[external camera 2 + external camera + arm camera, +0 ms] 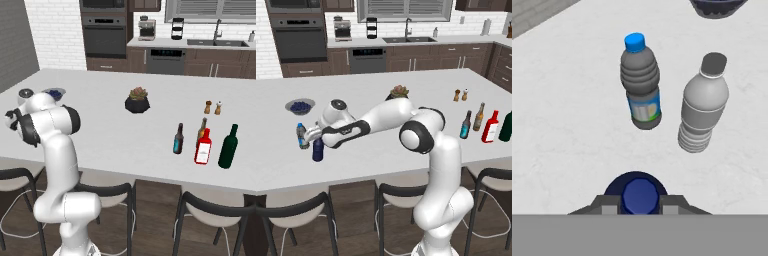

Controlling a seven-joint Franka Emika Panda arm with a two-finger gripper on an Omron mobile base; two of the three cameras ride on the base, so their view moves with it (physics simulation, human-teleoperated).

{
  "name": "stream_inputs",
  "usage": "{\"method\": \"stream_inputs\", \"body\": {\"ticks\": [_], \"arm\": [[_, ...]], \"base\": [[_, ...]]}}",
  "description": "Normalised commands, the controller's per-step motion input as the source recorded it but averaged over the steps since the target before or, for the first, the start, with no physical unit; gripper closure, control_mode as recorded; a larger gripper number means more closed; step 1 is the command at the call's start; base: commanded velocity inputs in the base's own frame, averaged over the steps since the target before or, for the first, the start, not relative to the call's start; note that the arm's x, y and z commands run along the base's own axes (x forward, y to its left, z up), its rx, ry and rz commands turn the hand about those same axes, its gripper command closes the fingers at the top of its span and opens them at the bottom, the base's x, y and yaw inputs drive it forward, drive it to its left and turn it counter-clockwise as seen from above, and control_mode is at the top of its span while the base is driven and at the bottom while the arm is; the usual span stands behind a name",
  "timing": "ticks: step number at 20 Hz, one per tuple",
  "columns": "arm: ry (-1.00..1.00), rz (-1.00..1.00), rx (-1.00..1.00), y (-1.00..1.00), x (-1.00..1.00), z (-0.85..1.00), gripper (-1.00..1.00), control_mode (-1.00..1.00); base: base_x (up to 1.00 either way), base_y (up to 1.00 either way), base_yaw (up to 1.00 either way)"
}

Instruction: Move the plastic bottles in the middle to the plastics group, and the glass bottles in the middle to the glass group.

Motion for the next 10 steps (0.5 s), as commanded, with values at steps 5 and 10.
{"method": "stream_inputs", "body": {"ticks": [5,10], "arm": [[0.0,0.0,-0.04,0.21,0.23,0.1,1.0,-1.0],[0.0,0.0,-0.1,0.06,0.31,0.0,1.0,-1.0]], "base": [[0.0,0.0,0.0],[0.0,0.0,0.0]]}}
